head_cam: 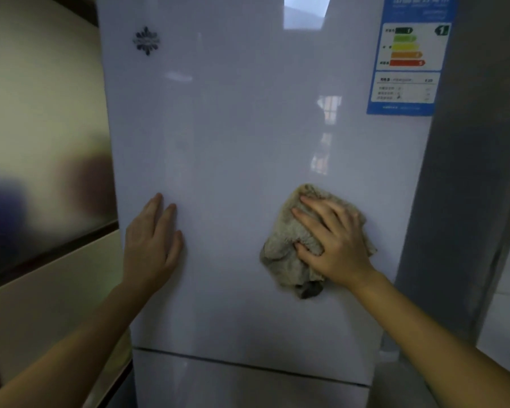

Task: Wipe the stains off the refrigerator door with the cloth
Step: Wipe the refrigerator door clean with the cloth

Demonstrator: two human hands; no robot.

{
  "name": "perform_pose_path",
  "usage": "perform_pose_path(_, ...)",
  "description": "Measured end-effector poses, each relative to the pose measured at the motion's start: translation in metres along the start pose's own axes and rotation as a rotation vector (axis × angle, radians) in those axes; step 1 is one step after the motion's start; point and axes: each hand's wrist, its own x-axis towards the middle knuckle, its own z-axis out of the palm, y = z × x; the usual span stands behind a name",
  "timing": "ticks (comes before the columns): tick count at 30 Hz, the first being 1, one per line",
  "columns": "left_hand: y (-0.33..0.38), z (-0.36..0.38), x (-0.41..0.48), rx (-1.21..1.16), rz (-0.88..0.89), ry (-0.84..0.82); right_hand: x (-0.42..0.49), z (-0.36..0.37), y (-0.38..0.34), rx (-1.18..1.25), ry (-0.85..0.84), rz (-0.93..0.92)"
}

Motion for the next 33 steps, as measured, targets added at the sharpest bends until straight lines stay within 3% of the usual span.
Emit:
perform_pose_path(8,-0.043,-0.002,-0.02,0.024,0.057,-0.008,-0.043,0.057,-0.073,0.106,-0.294,-0.439)
perform_pose_path(11,-0.063,-0.004,-0.027,0.028,0.073,-0.012,-0.021,0.061,-0.073,0.083,-0.262,-0.415)
perform_pose_path(17,-0.084,0.0,-0.032,-0.05,0.095,-0.05,0.078,0.057,-0.075,0.05,-0.068,-0.137)
perform_pose_path(21,-0.085,-0.001,-0.032,-0.063,0.113,-0.045,0.085,0.07,-0.1,0.056,-0.017,0.002)
perform_pose_path(28,-0.085,0.003,-0.033,-0.084,0.115,-0.037,-0.02,0.104,-0.157,0.124,-0.323,-0.374)
perform_pose_path(33,-0.088,0.004,-0.034,-0.106,0.126,-0.034,-0.034,0.101,-0.159,0.117,-0.404,-0.432)
